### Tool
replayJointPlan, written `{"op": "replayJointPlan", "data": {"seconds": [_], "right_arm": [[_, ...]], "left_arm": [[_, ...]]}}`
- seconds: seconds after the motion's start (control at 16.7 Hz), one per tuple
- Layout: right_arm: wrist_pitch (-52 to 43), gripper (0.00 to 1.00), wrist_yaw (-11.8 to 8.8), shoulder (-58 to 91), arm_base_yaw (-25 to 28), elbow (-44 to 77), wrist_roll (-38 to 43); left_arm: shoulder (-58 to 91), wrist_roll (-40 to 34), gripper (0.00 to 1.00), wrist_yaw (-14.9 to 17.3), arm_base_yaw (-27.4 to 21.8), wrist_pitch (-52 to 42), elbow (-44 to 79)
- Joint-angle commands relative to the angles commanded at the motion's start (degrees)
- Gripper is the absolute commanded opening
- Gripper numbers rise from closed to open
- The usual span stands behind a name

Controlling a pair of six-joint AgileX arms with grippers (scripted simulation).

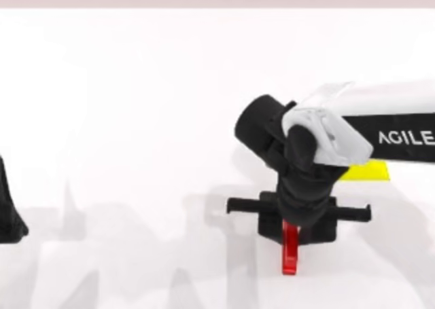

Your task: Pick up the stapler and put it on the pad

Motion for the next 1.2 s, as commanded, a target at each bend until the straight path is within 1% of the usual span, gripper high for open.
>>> {"op": "replayJointPlan", "data": {"seconds": [0.54, 0.66, 0.96, 1.08, 1.2], "right_arm": [[-0.9, 0.00, 0.0, -0.4, 0.0, 0.8, 0.0], [-4.2, 0.00, 0.0, -1.3, 0.0, 3.2, 0.1], [-17.5, 0.00, 0.0, -5.3, 0.2, 11.4, -0.1], [-20.6, 0.00, 0.0, -6.8, 0.2, 13.7, -0.2], [-21.3, 0.00, 0.0, -7.2, 0.2, 14.2, -0.3]], "left_arm": [[0.0, 0.0, 1.00, 0.0, 0.0, 0.0, 0.0], [0.0, 0.0, 1.00, 0.0, 0.0, 0.0, 0.0], [0.0, 0.0, 1.00, 0.0, 0.0, 0.0, 0.0], [0.0, 0.0, 1.00, 0.0, 0.0, 0.0, 0.0], [0.0, 0.0, 1.00, 0.0, 0.0, 0.0, 0.0]]}}
